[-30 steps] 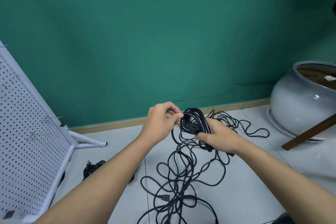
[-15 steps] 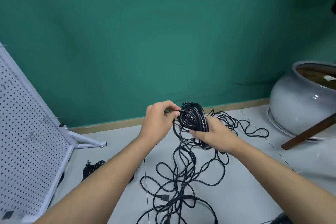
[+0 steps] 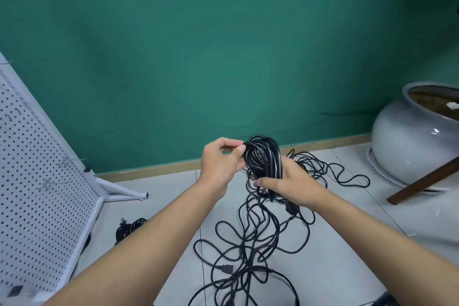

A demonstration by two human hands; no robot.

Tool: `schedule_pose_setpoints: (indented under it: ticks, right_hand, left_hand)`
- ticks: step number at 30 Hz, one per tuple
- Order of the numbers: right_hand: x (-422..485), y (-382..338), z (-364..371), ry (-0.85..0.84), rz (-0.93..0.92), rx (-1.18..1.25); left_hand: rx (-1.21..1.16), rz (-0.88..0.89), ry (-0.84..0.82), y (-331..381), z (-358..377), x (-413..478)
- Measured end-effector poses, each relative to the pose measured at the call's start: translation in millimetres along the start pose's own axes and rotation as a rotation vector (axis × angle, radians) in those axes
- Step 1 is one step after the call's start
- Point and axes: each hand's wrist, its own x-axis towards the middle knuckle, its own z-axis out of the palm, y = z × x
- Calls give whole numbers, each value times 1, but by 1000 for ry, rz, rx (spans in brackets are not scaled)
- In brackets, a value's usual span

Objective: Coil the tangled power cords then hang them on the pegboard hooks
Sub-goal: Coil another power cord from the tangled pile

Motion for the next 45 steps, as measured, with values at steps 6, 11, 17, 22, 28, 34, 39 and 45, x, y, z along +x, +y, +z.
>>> schedule_pose_setpoints:
  ticks: [6, 11, 17, 22, 28, 34, 39, 45]
  right_hand:
    - [0, 0, -2, 43, 2, -29]
    - [-1, -2, -11, 84, 49, 32]
    - [-7, -15, -11, 77, 42, 101]
    - [-8, -20, -13, 100, 13, 114]
    - [-2, -8, -26, 306, 18, -62]
    - [2, -5, -33, 404, 23, -244]
    - [0, -9, -37, 430, -1, -268]
    - [-3, -5, -37, 376, -4, -358]
  left_hand:
    - [126, 63, -88, -6, -4, 4]
    - [264, -105, -316, -16, -11, 3]
    - [824, -63, -746, -48, -19, 1]
    - [925, -91, -854, -69, -15, -1]
    - [930, -1, -751, -67, -18, 3]
    - [1046, 230, -681, -52, -21, 7]
    - [1092, 245, -716, -51, -24, 8]
    - [1127, 256, -567, -45, -27, 10]
